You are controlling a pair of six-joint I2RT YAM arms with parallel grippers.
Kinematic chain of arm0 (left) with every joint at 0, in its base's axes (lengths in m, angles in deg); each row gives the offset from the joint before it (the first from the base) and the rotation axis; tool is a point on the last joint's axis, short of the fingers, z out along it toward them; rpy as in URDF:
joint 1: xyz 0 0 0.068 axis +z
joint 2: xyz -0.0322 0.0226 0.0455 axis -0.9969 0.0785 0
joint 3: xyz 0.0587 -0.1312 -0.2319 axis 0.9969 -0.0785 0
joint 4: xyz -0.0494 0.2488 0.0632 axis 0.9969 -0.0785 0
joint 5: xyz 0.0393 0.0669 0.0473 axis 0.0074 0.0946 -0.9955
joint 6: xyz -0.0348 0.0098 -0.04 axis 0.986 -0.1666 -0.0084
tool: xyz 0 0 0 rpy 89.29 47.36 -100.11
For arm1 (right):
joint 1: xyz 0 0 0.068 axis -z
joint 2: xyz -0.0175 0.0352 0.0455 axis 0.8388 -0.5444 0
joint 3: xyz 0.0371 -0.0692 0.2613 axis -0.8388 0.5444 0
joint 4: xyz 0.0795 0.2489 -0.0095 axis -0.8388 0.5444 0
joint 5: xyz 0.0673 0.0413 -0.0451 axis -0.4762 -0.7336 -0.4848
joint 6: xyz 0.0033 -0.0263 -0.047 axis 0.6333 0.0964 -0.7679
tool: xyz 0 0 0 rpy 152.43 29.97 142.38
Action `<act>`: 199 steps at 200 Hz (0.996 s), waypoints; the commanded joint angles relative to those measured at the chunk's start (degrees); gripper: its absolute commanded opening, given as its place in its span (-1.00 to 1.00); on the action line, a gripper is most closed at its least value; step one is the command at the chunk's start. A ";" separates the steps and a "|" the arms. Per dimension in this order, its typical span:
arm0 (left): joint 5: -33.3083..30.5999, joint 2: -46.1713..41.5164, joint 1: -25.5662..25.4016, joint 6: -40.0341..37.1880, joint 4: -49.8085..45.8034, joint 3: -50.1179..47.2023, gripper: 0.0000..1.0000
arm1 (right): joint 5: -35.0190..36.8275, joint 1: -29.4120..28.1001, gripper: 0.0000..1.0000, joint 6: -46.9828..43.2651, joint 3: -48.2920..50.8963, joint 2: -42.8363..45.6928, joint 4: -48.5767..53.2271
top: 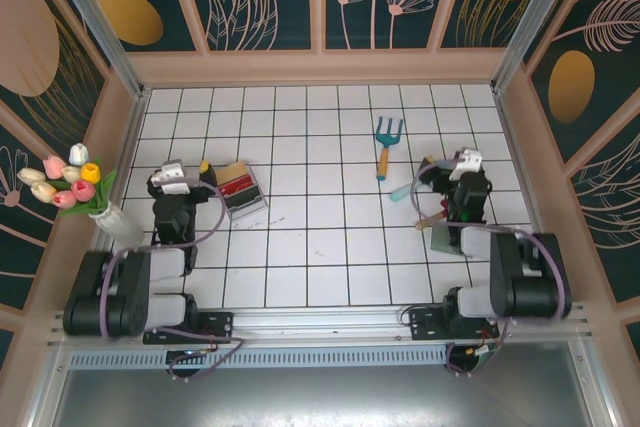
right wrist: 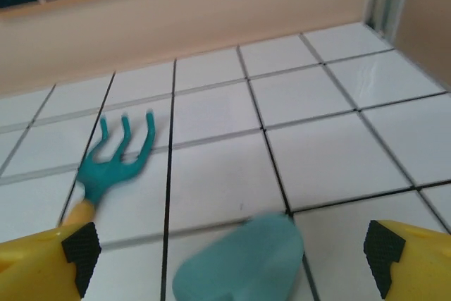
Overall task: Put the credit cards into the card holder
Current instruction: Move the card holder to the bottom-center of the table.
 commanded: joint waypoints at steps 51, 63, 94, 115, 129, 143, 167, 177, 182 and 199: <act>18.25 -21.93 0.35 28.71 -40.99 15.39 0.98 | 2.83 4.06 0.76 30.98 -12.72 21.50 64.20; 29.14 -21.60 0.32 34.24 -36.88 14.10 0.98 | -0.02 5.08 0.59 32.90 -11.46 24.18 66.78; 42.37 -19.41 -1.55 37.14 -38.69 14.64 0.98 | -2.83 6.56 0.14 35.99 -6.16 28.15 68.01; 42.30 -20.00 -6.44 34.92 -42.76 14.89 0.98 | -7.20 7.92 0.00 36.07 -3.00 25.83 65.30; 42.25 -20.48 -9.10 34.46 -44.47 14.66 0.98 | -7.55 7.95 -0.14 34.99 -2.08 23.20 64.09; 42.69 -21.26 -10.17 34.54 -45.25 14.13 0.97 | -8.91 8.00 -0.23 34.67 -1.63 20.69 64.22; 43.40 -22.78 -10.59 33.41 -47.59 13.82 0.98 | -10.88 7.79 -0.32 35.83 0.50 19.05 65.84; 43.37 -23.26 -10.58 33.15 -48.64 13.99 0.98 | -11.38 6.39 -0.32 37.79 0.98 20.11 67.51; 43.33 -23.40 -10.69 32.99 -49.09 14.10 0.98 | -11.53 5.29 -0.32 39.14 1.13 21.00 68.15; 43.66 -23.63 -10.72 33.03 -49.52 14.35 0.98 | -10.87 -0.51 -0.32 45.55 2.61 25.33 68.91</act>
